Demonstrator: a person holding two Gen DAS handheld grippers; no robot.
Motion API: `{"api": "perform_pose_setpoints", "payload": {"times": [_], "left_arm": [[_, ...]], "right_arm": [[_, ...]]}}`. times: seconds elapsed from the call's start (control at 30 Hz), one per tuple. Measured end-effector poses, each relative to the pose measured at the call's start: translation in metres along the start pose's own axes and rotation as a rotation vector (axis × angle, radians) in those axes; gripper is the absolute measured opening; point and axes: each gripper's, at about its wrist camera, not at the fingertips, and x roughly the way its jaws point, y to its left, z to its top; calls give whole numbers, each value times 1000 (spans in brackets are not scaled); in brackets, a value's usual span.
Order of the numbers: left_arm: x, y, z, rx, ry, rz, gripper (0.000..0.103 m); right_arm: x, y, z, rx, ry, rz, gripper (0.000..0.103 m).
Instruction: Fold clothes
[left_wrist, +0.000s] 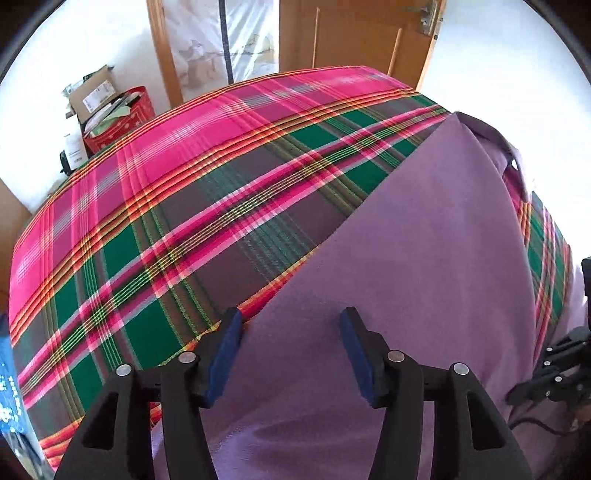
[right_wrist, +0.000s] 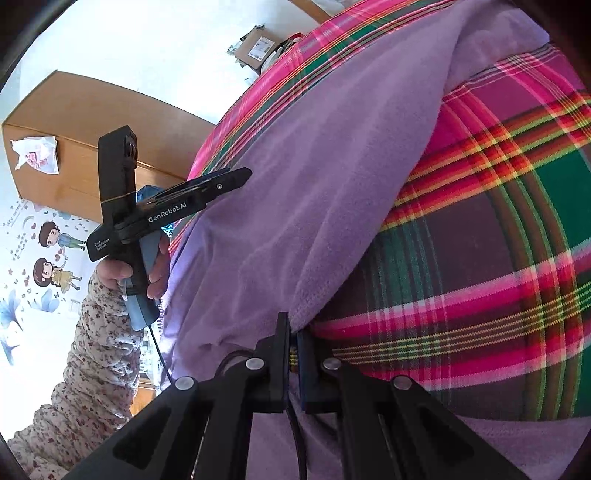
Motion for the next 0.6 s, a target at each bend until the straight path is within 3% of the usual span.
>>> {"api": "perform_pose_setpoints", "payload": {"times": [0.03, 0.1, 0.13, 0.43, 0.6], "left_arm": [[0, 0, 0, -3, 0, -2, 45], [1, 0, 1, -8, -1, -5, 13], [1, -1, 2, -11, -1, -6, 5], [-8, 3, 12, -27, -107, 100, 4], [-2, 11, 16, -67, -109, 142, 4]], "right_arm": [[3, 1, 1, 2, -1, 1, 4], [10, 4, 4, 5, -4, 3, 4], [13, 6, 5, 7, -5, 4, 4], [25, 15, 17, 4, -9, -9, 4], [32, 21, 25, 2, -23, -17, 5]]}}
